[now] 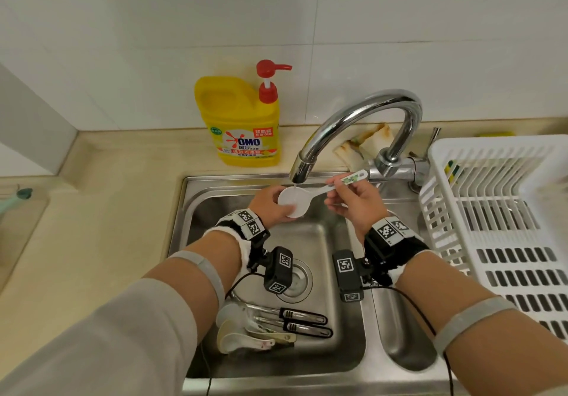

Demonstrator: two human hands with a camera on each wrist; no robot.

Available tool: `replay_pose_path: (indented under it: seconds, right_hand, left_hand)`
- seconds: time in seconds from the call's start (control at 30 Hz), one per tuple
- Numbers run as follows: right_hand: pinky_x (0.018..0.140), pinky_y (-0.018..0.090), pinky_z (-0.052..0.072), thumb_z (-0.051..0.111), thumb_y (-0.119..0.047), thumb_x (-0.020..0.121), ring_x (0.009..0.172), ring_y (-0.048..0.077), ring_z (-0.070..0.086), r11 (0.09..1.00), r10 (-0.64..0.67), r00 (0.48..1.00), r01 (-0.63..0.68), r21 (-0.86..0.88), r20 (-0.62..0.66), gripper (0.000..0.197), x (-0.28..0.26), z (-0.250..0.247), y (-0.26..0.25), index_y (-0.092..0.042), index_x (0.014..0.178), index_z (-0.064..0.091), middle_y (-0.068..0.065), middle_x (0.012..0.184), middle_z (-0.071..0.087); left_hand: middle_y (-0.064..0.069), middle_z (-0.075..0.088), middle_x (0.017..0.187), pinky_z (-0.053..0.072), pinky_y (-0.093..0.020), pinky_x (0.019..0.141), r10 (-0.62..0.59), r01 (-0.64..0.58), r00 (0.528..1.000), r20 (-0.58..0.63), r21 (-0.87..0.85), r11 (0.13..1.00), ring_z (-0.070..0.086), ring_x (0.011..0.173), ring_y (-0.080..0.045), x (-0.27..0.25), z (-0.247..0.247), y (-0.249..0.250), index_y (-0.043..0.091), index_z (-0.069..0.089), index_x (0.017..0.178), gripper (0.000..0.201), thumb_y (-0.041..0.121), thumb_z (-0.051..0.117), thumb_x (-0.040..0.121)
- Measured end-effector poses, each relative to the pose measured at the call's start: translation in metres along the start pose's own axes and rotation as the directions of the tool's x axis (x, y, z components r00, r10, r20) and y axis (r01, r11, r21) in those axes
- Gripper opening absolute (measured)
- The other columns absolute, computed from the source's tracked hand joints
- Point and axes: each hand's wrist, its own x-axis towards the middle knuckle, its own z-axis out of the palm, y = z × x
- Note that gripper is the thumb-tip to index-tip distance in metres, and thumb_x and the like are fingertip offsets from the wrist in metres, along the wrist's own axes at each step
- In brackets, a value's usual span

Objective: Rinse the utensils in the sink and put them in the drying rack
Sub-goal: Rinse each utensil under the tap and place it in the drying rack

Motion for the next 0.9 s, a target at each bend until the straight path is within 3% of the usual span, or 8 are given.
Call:
replay_pose_path:
  seconds: [0.07, 0.17, 0.27, 0.4, 0.5, 0.6, 0.77, 0.9]
  right_hand:
    - [0.070, 0.029, 0.058, 0.055, -0.014, 0.101, 0.068, 0.016, 0.065, 1.000, 0.012, 1.000, -0.013, 0.008, 0.019, 0.018, -0.001, 0.000, 0.000, -0.008, 0.097, 0.071, 0.006, 0.073, 0.066]
    - [0.072, 0.030, 0.056, 0.054, -0.013, 0.101, 0.066, 0.017, 0.064, 0.999, 0.030, 0.998, -0.031, 0.008, 0.051, 0.019, -0.002, 0.003, -0.001, -0.010, 0.093, 0.071, 0.006, 0.071, 0.065]
    - [0.072, 0.030, 0.056, 0.053, -0.013, 0.102, 0.066, 0.016, 0.063, 0.999, 0.036, 0.998, -0.037, 0.010, 0.050, 0.020, -0.003, 0.006, -0.001, -0.010, 0.093, 0.071, 0.007, 0.072, 0.065]
    - [0.070, 0.029, 0.056, 0.053, -0.013, 0.102, 0.063, 0.013, 0.064, 0.999, 0.029, 1.000, -0.029, 0.016, 0.010, 0.020, 0.000, 0.007, 0.000, -0.010, 0.095, 0.071, 0.005, 0.071, 0.065]
    - [0.068, 0.027, 0.057, 0.053, -0.015, 0.102, 0.064, 0.012, 0.066, 0.999, 0.029, 0.999, -0.029, 0.018, 0.015, 0.020, 0.000, 0.007, 0.002, -0.012, 0.095, 0.071, 0.005, 0.072, 0.066]
    - [0.065, 0.024, 0.057, 0.053, -0.016, 0.102, 0.066, 0.013, 0.069, 0.997, 0.043, 0.999, -0.044, 0.057, 0.026, 0.019, -0.001, 0.008, 0.003, -0.012, 0.097, 0.071, 0.002, 0.071, 0.068]
    - [0.067, 0.025, 0.056, 0.056, -0.016, 0.101, 0.068, 0.014, 0.070, 0.993, 0.069, 0.997, -0.073, 0.093, 0.039, 0.018, -0.003, 0.008, 0.003, -0.013, 0.096, 0.072, 0.000, 0.069, 0.071]
    - [0.066, 0.025, 0.056, 0.056, -0.016, 0.100, 0.066, 0.013, 0.069, 0.995, 0.068, 0.997, -0.069, 0.070, 0.022, 0.017, -0.003, 0.008, 0.005, -0.014, 0.094, 0.073, 0.000, 0.068, 0.071]
  left_hand:
    - [-0.010, 0.075, 0.102, 0.060, -0.050, 0.084, -0.016, 0.017, 1.000, 0.013, -0.084, 0.996, 0.073, 0.094, -0.028, -0.004, 0.000, -0.004, 0.013, 0.072, 0.113, 0.047, 0.029, 0.080, 0.070]
    - [-0.011, 0.076, 0.092, 0.063, -0.037, 0.069, -0.076, 0.073, 0.997, -0.011, -0.174, 0.982, 0.077, 0.075, -0.024, -0.010, 0.000, -0.002, 0.014, 0.074, 0.108, 0.026, 0.029, 0.075, 0.086]
    - [-0.011, 0.076, 0.087, 0.060, -0.028, 0.056, -0.106, 0.091, 0.992, -0.072, -0.187, 0.978, 0.076, 0.066, -0.021, -0.009, 0.001, 0.000, 0.013, 0.073, 0.107, 0.031, 0.039, 0.068, 0.091]
    - [-0.018, 0.072, 0.104, 0.064, -0.039, 0.065, -0.094, 0.087, 0.995, -0.027, -0.202, 0.976, 0.075, 0.083, -0.032, -0.011, 0.000, 0.005, 0.003, 0.070, 0.115, 0.031, 0.026, 0.060, 0.098]
    - [-0.014, 0.072, 0.110, 0.062, -0.050, 0.079, -0.053, 0.049, 0.998, -0.036, -0.118, 0.992, 0.070, 0.101, -0.035, -0.002, 0.002, -0.008, 0.009, 0.071, 0.117, 0.051, 0.037, 0.065, 0.075]
    - [-0.010, 0.076, 0.100, 0.060, -0.046, 0.084, -0.014, 0.013, 1.000, -0.011, -0.072, 0.997, 0.073, 0.095, -0.028, 0.005, 0.002, -0.017, 0.015, 0.072, 0.114, 0.057, 0.036, 0.068, 0.061]
    - [-0.007, 0.074, 0.078, 0.055, -0.024, 0.056, -0.038, 0.035, 0.999, -0.020, -0.140, 0.990, 0.070, 0.061, -0.012, -0.016, -0.006, 0.005, 0.011, 0.073, 0.109, 0.024, 0.026, 0.070, 0.089]
    - [-0.018, 0.075, 0.094, 0.057, -0.024, 0.050, -0.161, 0.159, 0.987, 0.015, -0.249, 0.955, 0.076, 0.070, -0.025, -0.013, -0.004, 0.009, 0.004, 0.067, 0.120, 0.027, 0.017, 0.053, 0.100]
